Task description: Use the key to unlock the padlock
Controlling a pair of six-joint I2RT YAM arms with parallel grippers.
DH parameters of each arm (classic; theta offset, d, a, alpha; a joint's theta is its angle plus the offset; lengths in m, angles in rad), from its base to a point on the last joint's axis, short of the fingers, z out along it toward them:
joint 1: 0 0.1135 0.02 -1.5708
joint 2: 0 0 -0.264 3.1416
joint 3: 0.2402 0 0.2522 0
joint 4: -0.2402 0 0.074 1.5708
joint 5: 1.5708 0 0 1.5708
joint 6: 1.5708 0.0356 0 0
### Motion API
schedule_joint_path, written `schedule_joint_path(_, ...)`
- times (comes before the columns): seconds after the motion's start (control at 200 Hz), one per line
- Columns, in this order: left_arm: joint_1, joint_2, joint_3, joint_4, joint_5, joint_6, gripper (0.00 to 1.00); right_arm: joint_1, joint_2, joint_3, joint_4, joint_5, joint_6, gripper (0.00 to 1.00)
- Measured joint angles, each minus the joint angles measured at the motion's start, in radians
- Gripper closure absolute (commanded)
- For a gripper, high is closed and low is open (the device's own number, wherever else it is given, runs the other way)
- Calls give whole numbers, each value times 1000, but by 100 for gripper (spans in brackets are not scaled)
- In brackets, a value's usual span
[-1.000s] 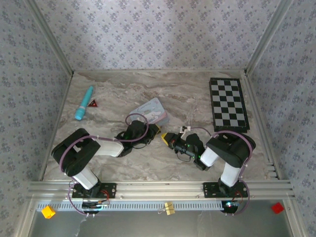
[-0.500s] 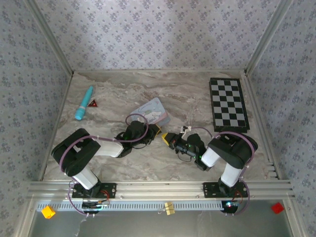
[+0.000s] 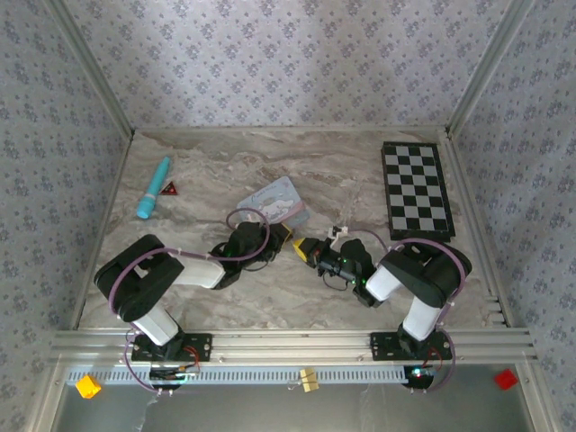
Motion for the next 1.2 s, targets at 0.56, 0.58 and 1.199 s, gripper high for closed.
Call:
schedule_joint_path(0.56, -46, 66, 0, 97, -93, -17, 100, -54, -2, 0, -23, -74, 23, 100)
schedule_joint_path(0.58, -47, 66, 0, 97, -94, -18, 100, -54, -2, 0, -23, -74, 23, 100)
schedule_joint_path(1.199, -50, 20, 14, 46, -132, -28, 100, -53, 1, 29, -13, -97, 6, 100)
